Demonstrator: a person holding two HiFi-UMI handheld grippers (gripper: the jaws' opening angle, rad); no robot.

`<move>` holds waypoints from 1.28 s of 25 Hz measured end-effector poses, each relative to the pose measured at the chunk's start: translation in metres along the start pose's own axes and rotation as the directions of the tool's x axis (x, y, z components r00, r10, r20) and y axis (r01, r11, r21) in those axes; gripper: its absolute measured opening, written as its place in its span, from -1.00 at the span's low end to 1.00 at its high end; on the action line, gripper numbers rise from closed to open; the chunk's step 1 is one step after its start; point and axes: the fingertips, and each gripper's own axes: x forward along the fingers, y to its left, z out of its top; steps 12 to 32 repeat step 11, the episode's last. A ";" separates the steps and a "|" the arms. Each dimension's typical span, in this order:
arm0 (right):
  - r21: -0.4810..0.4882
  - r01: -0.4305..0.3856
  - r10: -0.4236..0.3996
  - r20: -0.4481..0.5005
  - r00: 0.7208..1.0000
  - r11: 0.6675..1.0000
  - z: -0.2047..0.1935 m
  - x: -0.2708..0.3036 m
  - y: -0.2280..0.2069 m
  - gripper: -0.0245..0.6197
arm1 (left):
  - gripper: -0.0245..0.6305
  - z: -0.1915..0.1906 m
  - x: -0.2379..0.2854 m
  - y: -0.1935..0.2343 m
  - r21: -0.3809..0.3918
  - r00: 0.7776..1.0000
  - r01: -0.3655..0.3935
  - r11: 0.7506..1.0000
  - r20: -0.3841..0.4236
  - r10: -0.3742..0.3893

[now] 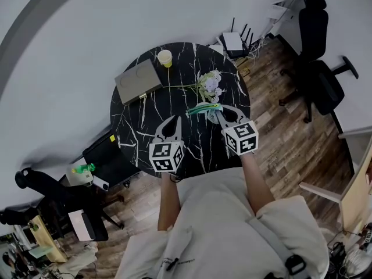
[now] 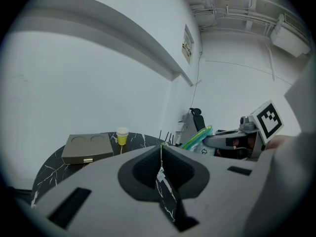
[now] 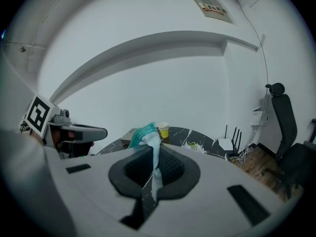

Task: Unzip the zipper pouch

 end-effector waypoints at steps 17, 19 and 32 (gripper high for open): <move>-0.001 -0.001 0.001 0.018 1.000 1.000 0.007 -0.009 0.003 -0.88 | -0.85 0.000 -0.006 -0.003 0.002 1.000 -0.002 1.000 -0.004 0.002; -0.001 -0.001 0.001 0.018 1.000 1.000 0.007 -0.009 0.003 -0.88 | -0.85 0.000 -0.006 -0.003 0.002 1.000 -0.002 1.000 -0.004 0.002; -0.001 -0.001 0.001 0.018 1.000 1.000 0.007 -0.009 0.003 -0.88 | -0.85 0.000 -0.006 -0.003 0.002 1.000 -0.002 1.000 -0.004 0.002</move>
